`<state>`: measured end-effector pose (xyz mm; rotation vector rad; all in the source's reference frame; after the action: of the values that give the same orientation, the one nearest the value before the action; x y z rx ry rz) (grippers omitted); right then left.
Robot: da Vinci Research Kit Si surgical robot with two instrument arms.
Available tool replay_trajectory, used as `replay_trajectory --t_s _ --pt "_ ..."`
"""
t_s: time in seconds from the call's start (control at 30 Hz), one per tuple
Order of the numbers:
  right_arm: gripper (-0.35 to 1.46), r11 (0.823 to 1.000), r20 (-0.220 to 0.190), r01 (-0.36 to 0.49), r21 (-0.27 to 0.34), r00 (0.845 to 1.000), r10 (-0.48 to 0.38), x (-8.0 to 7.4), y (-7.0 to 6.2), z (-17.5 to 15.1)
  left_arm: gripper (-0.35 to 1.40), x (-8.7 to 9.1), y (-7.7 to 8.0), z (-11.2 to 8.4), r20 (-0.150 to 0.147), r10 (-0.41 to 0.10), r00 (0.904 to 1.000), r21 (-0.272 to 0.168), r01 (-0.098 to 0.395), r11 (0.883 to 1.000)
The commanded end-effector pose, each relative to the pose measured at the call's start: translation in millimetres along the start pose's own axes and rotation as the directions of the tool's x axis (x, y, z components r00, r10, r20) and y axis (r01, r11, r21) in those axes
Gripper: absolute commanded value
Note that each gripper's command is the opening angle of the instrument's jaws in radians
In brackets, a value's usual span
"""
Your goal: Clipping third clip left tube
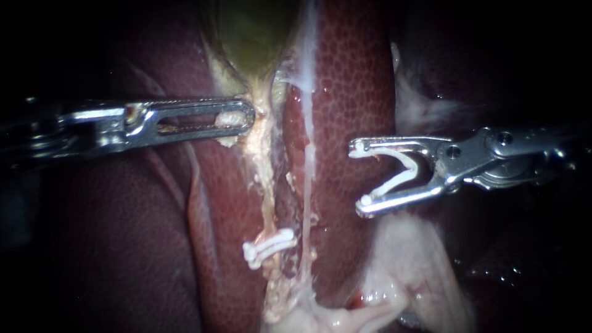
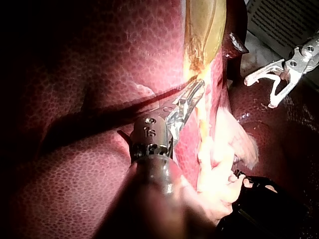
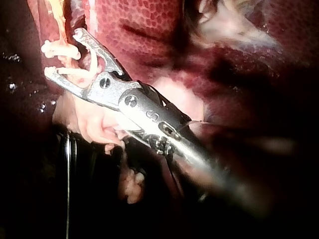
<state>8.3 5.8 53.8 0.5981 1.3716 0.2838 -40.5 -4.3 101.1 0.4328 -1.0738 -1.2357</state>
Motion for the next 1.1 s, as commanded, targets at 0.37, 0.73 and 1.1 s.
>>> replay_trajectory --t_s 0.37,0.73,1.1 --pt "0.60 1.000 -0.001 0.001 0.000 1.000 -0.001 -0.1 0.0 0.1 -0.23 -1.9 0.0 -2.2 -0.010 -0.008 0.9999 0.009 0.008 1.000" --pt "0.60 1.000 -0.003 0.001 -0.002 1.000 -0.001 -0.1 0.0 0.5 -0.23 -5.2 -1.1 -7.0 0.033 -0.035 0.9989 -0.002 0.035 0.999" --pt "0.60 1.000 -0.022 0.014 -0.002 1.000 -0.015 -1.7 0.5 4.3 -0.23 -5.1 -1.4 -7.4 0.036 -0.035 0.9987 -0.001 0.035 0.999"
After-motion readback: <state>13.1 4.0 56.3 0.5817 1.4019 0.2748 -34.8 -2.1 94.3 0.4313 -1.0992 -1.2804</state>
